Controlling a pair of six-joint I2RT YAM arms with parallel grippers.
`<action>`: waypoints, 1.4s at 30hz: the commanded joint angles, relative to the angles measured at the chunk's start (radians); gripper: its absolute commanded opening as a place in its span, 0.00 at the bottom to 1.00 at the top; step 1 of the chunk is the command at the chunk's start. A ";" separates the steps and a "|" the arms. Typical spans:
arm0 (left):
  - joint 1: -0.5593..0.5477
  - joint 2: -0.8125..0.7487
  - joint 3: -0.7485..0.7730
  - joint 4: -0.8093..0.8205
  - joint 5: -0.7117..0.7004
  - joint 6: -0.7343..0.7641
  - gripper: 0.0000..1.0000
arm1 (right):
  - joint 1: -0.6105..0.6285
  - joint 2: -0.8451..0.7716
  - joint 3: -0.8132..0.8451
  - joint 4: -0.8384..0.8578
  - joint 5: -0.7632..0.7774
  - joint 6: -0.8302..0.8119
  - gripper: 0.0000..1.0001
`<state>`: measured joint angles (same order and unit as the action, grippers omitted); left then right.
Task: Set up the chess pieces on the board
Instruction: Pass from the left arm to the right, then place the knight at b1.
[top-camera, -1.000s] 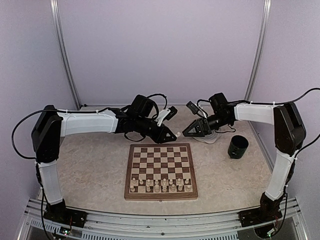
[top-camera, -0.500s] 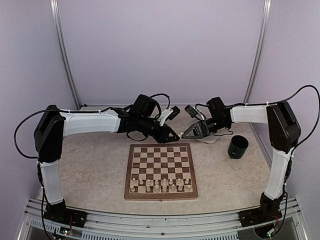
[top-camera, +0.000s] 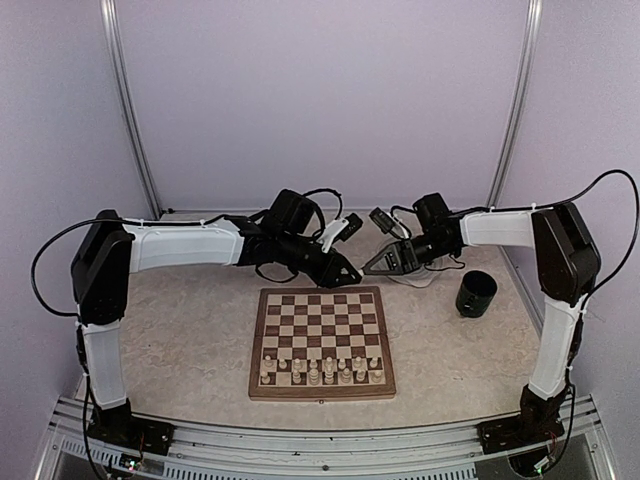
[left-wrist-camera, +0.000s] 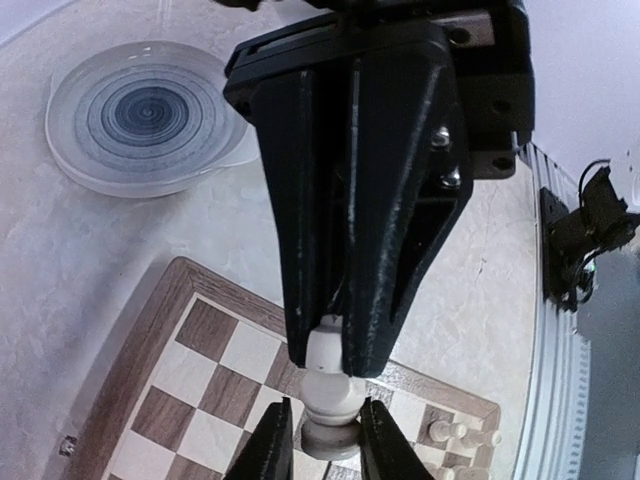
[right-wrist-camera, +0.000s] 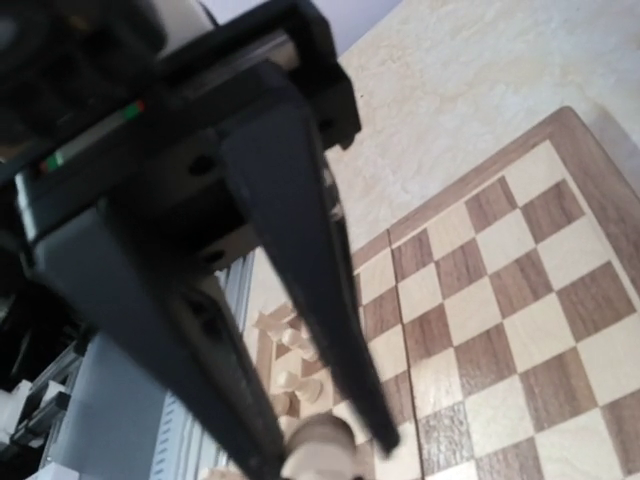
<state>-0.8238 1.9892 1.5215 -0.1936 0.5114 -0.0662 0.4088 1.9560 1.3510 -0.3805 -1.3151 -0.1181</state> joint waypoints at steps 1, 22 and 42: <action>-0.008 0.002 0.005 0.005 -0.068 0.014 0.34 | 0.012 -0.039 0.030 -0.042 0.051 -0.058 0.03; 0.269 -0.419 -0.305 -0.011 -0.659 0.035 0.99 | 0.532 -0.124 0.234 -0.342 0.862 -0.474 0.04; 0.279 -0.424 -0.347 -0.023 -0.664 0.021 0.99 | 0.815 0.226 0.561 -0.590 1.101 -0.513 0.05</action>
<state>-0.5232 1.5764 1.1629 -0.2115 -0.1505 -0.0570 1.2079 2.1525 1.8614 -0.9089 -0.2470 -0.6163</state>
